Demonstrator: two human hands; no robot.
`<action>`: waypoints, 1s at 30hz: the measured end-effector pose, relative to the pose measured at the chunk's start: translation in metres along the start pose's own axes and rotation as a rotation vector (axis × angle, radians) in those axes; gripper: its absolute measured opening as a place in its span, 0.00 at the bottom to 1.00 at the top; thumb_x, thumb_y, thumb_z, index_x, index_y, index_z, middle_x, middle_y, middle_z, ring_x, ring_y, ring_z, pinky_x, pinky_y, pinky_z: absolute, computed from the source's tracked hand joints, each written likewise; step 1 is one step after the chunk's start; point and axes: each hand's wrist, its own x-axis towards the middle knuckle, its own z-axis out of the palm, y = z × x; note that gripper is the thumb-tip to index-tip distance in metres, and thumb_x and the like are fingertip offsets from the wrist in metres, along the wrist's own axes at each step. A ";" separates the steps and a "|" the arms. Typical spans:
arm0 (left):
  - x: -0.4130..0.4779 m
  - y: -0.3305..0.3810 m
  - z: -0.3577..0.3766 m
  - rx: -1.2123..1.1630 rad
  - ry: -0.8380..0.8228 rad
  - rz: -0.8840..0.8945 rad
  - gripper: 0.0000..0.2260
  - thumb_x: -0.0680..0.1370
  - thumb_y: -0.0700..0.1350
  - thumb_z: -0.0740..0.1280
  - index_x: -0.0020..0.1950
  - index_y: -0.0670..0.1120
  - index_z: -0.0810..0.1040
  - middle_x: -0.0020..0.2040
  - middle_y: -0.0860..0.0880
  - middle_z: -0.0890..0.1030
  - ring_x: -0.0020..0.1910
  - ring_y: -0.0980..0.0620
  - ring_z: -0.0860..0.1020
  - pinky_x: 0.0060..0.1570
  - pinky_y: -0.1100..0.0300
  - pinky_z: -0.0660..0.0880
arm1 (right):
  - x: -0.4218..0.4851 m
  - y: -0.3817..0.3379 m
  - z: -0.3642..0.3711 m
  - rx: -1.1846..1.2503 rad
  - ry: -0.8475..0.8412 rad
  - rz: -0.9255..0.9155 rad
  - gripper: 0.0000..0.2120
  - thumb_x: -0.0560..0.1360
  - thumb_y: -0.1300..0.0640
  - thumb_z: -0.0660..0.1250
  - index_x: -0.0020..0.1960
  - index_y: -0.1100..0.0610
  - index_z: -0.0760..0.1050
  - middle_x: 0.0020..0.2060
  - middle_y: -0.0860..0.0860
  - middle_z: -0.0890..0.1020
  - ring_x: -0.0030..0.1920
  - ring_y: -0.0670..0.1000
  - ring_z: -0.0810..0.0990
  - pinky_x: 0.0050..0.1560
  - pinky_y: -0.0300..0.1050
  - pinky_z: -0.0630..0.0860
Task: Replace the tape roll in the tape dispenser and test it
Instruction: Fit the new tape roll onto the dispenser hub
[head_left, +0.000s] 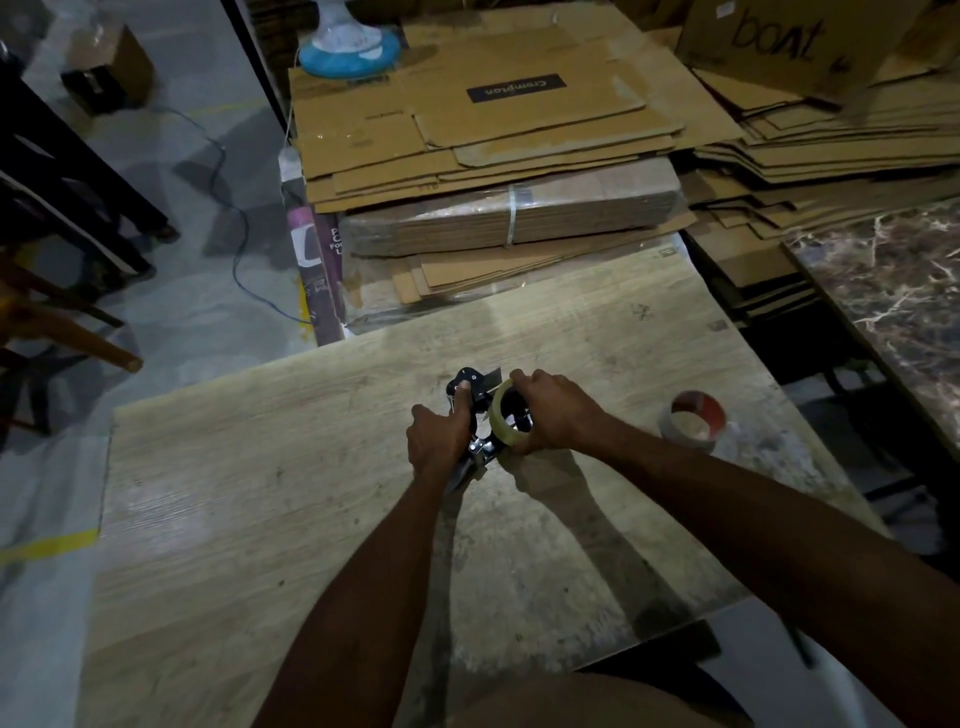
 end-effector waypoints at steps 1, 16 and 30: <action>0.000 0.000 0.000 -0.003 0.000 -0.001 0.49 0.70 0.81 0.58 0.72 0.40 0.69 0.67 0.36 0.78 0.63 0.35 0.79 0.59 0.43 0.79 | 0.000 0.000 -0.001 0.003 -0.011 -0.001 0.43 0.59 0.39 0.79 0.66 0.55 0.66 0.53 0.57 0.77 0.51 0.57 0.79 0.47 0.46 0.76; -0.004 0.002 0.002 0.001 0.023 -0.027 0.51 0.70 0.80 0.59 0.74 0.38 0.68 0.68 0.37 0.78 0.63 0.36 0.79 0.57 0.46 0.79 | -0.005 -0.005 -0.005 -0.029 -0.011 -0.017 0.45 0.63 0.38 0.77 0.69 0.61 0.65 0.56 0.59 0.77 0.54 0.58 0.77 0.50 0.47 0.74; 0.006 -0.005 0.005 0.002 0.003 -0.021 0.56 0.62 0.87 0.53 0.68 0.40 0.73 0.59 0.40 0.82 0.53 0.39 0.82 0.53 0.46 0.81 | 0.002 -0.014 -0.007 0.010 -0.036 0.079 0.42 0.62 0.40 0.79 0.65 0.61 0.68 0.55 0.58 0.76 0.55 0.58 0.76 0.50 0.47 0.74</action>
